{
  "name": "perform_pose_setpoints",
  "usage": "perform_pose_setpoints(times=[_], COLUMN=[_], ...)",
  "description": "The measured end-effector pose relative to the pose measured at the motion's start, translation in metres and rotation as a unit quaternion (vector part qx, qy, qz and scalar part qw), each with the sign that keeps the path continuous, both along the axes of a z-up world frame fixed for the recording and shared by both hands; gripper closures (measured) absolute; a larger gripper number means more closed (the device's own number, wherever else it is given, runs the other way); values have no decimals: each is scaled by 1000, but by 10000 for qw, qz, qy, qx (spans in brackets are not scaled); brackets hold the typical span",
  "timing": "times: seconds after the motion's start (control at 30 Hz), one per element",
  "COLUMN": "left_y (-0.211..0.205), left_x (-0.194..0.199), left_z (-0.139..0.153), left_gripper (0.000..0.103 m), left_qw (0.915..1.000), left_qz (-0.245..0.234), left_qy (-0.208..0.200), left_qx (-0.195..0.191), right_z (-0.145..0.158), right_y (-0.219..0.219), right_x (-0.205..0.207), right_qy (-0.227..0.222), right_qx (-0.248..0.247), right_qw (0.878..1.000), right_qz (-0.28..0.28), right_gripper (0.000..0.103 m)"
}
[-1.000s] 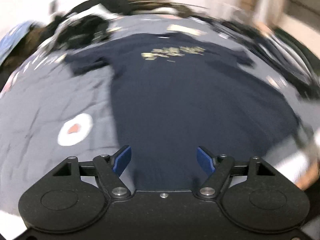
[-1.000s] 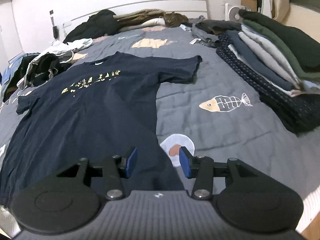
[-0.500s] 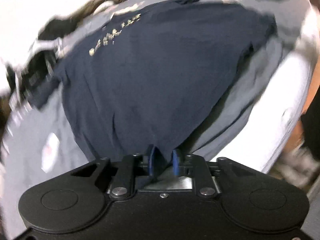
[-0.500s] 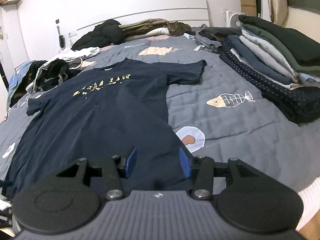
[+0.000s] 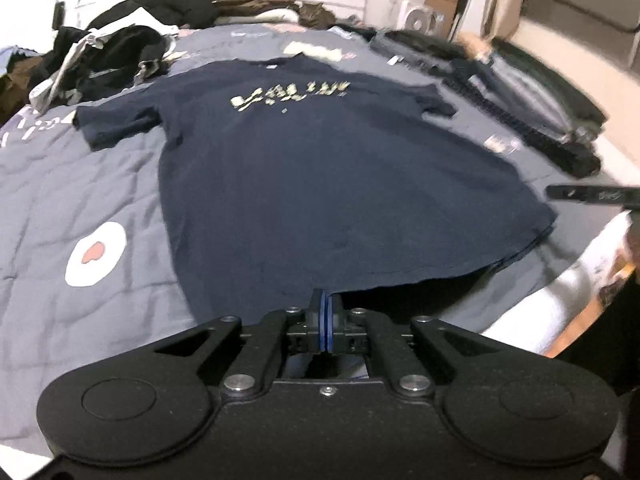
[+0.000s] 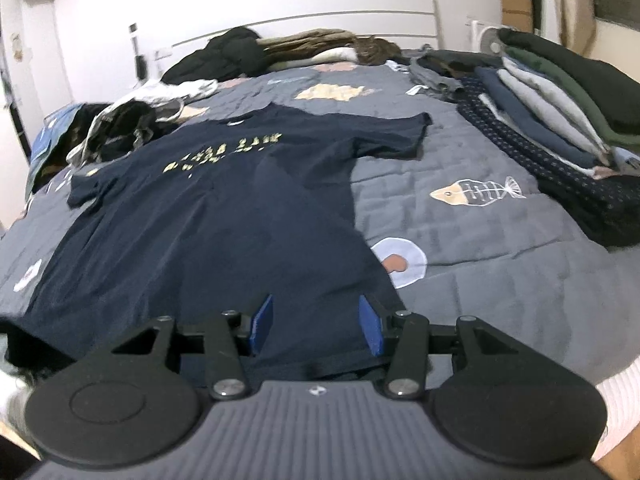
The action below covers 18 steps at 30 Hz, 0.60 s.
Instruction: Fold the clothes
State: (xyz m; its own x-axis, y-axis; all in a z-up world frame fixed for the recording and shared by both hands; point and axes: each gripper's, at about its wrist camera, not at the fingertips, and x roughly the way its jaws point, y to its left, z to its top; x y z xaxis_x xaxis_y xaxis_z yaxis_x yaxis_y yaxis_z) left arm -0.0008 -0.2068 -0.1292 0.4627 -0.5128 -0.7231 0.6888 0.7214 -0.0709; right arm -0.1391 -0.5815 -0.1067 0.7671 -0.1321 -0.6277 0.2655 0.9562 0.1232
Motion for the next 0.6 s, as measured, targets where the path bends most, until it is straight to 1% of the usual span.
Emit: perform_pose_setpoints(times=[0.03, 0.1, 0.17, 0.27, 0.33, 0.37, 0.43, 0.5, 0.6], left_y=[-3, -13, -22, -27, -21, -15, 0, 19, 41], left_x=[0, -1, -3, -3, 0, 3, 7, 8, 10], left_z=[-3, -13, -24, -34, -31, -25, -9, 9, 28], left_gripper=[102, 100, 98, 97, 99, 102, 102, 102, 102], left_qw=[9999, 9986, 9963, 9945, 9963, 9981, 9995, 9981, 9941], left_qz=[15, -26, -72, -141, -60, 50, 298, 518, 816], left_qy=[-44, -217, -340, -366, -266, -166, -69, -93, -197], left_qx=[101, 480, 781, 975, 816, 593, 106, -325, -681], right_z=[0, -1, -2, -3, -3, -3, -4, -4, -8], right_y=[2, 7, 11, 14, 15, 15, 19, 24, 38], right_x=[1, 2, 4, 5, 5, 5, 4, 4, 5], right_qy=[9, 15, 50, 98, 119, 130, 146, 162, 210], right_qx=[-9, -62, -139, -177, -217, -243, -321, -405, -602], right_qw=[10000, 9999, 9998, 9996, 9995, 9994, 9988, 9978, 9941], right_qz=[26, 102, 157, 192, 189, 201, 339, 505, 882], right_gripper=[56, 56, 56, 55, 55, 55, 55, 55, 51])
